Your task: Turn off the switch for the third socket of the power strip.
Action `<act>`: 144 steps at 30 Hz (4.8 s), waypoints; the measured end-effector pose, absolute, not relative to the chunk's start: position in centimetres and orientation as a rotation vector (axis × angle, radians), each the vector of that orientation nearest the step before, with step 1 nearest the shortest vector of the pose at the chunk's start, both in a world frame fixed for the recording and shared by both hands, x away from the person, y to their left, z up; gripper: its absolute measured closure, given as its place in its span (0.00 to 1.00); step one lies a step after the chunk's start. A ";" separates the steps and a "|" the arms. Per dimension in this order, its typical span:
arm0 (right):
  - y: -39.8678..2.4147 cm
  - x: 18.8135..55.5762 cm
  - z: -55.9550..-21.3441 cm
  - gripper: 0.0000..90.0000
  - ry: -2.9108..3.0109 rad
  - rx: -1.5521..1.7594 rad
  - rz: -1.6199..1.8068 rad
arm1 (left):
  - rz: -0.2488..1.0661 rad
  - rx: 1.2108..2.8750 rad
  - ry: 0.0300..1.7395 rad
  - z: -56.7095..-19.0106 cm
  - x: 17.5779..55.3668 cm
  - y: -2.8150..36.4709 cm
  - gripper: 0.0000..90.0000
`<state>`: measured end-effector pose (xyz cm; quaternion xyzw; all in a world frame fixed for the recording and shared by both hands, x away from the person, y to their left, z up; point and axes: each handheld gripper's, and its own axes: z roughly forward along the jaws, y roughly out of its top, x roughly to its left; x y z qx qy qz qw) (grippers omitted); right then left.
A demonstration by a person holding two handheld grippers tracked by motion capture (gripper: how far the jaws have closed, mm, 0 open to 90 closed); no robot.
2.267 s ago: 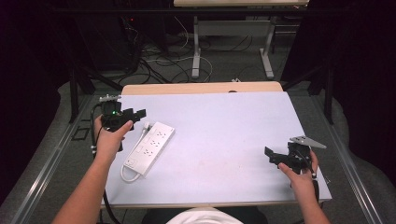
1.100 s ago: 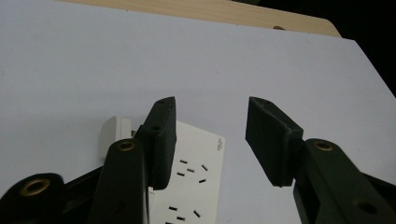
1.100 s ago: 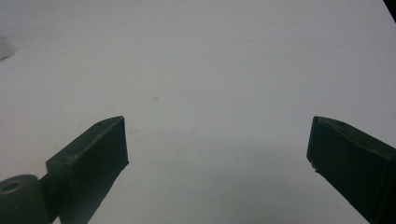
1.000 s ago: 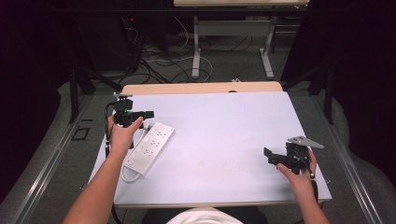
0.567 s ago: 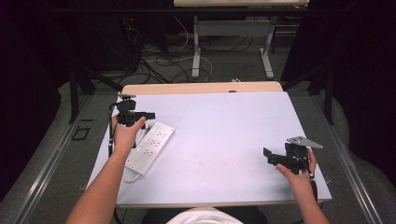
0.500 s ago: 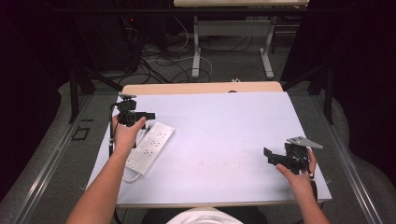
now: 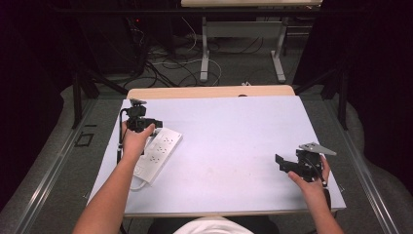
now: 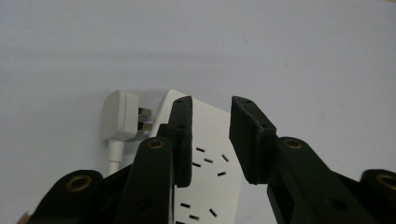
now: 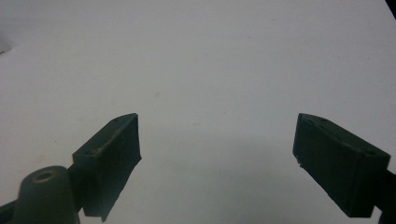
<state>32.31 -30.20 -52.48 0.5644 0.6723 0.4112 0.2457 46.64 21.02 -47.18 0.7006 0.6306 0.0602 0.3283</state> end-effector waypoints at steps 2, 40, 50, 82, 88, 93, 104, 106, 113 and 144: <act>-30.3 32.3 -52.5 0.16 1.837 1.537 1.123 | 0.177 1.822 1.661 -47.5 46.8 20.9 0.81; -30.4 32.5 -52.7 0.16 1.848 1.530 1.130 | 0.178 1.883 1.768 -50.3 48.4 19.9 1.00; -30.4 32.5 -52.7 0.16 1.833 1.527 1.132 | 0.169 1.889 1.788 -50.7 48.7 19.8 1.00; -30.4 32.5 -52.7 0.16 1.852 1.531 1.136 | 0.162 1.900 1.784 -51.6 48.9 19.8 1.00; -30.4 32.5 -52.7 0.16 1.840 1.545 1.139 | 0.164 1.895 1.781 -51.6 48.9 19.7 1.00; -30.4 32.5 -52.8 0.16 1.843 1.539 1.138 | 0.174 1.896 1.781 -51.6 48.9 19.7 1.00; -30.5 32.6 -52.8 0.16 1.853 1.550 1.142 | 0.146 1.891 1.788 -51.6 49.0 19.9 1.00; -30.4 32.7 -52.9 0.16 1.840 1.558 1.143 | 0.149 1.900 1.788 -51.5 48.9 19.8 0.99; -30.5 32.7 -52.9 0.16 1.864 1.545 1.144 | 0.169 1.909 1.781 -51.5 48.8 19.9 0.96; -30.8 32.2 -52.7 0.16 1.843 1.531 1.146 | 0.226 1.913 1.652 -49.7 47.5 19.3 0.72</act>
